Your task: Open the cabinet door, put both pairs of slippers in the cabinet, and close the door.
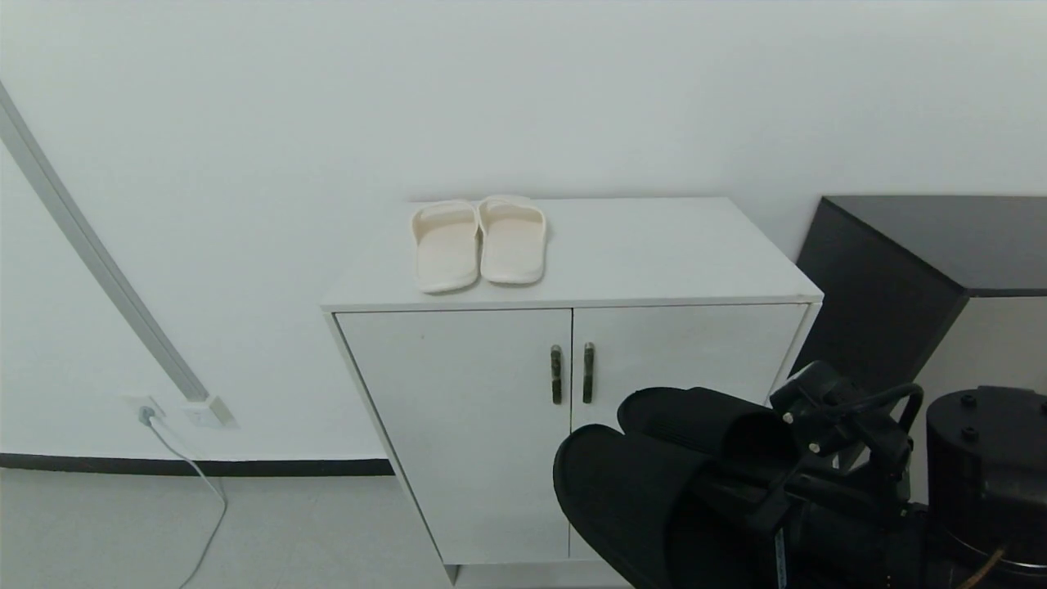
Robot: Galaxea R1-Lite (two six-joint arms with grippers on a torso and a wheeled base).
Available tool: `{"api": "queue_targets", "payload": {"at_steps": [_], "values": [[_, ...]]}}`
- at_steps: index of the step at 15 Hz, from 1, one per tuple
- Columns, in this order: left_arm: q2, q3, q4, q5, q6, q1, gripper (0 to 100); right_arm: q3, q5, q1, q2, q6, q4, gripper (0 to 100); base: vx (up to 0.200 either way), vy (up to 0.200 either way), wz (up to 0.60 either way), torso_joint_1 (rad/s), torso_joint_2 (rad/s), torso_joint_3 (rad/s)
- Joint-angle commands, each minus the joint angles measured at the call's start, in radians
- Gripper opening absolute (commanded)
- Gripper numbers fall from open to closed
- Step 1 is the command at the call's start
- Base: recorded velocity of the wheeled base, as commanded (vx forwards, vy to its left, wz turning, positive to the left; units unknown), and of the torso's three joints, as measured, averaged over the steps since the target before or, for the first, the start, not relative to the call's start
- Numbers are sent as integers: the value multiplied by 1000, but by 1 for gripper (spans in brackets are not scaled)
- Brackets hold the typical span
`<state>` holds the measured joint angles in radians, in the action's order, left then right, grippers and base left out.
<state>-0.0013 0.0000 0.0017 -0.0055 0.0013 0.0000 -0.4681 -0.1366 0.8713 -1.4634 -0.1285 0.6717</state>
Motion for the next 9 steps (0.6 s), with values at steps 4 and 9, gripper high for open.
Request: {"api": "queue_targets", "payload": {"at_steps": [4, 9], "values": [[1, 0, 0, -1, 0, 0, 100, 2, 0, 6, 2, 0, 0, 0, 0, 0, 0, -196, 509, 316], [1, 0, 0, -1, 8, 0, 100, 2, 0, 9, 11, 0, -1, 0, 0, 0, 0, -173, 488, 319]]}}
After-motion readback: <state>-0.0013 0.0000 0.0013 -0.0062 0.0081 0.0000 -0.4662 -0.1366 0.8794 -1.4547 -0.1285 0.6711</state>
